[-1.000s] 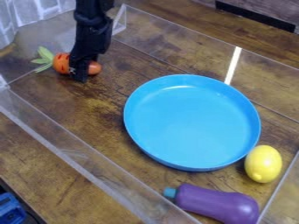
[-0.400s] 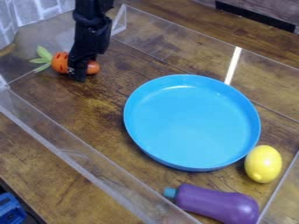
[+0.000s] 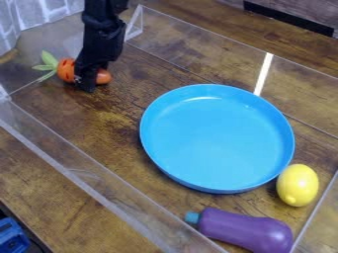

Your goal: Put the carrot on the blue tray

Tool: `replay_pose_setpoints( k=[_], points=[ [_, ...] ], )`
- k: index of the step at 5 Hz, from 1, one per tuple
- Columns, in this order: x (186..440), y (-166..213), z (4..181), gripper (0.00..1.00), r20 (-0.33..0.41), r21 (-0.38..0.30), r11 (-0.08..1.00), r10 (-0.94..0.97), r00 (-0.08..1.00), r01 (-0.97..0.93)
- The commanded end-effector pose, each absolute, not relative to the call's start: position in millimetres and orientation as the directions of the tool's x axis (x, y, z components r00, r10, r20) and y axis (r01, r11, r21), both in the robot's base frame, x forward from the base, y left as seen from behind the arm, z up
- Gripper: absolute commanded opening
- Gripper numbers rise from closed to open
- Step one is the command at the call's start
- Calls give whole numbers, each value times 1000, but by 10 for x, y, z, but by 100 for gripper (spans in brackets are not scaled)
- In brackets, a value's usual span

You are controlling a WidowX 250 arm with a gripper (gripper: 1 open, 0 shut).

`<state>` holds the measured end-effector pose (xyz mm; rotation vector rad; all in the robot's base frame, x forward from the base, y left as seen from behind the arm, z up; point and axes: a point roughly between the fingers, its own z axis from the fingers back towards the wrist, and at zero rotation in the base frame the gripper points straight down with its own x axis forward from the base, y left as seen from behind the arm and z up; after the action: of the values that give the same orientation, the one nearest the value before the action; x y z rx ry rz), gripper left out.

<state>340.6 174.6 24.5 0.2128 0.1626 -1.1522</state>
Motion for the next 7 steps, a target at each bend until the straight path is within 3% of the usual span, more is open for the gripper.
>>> replay_pose_setpoints(
  k=[1,3,5,7],
  points=[
    [3562,1884,524,0,-239,165,350,-893,382,922],
    [3673,1952,660,0,-273,164,258,-916,295,952],
    [3422,1905,972,0,-298,167,300,-893,338,939],
    [3463,1618,1401,0,-348,167,249,-891,293,954]
  ],
)
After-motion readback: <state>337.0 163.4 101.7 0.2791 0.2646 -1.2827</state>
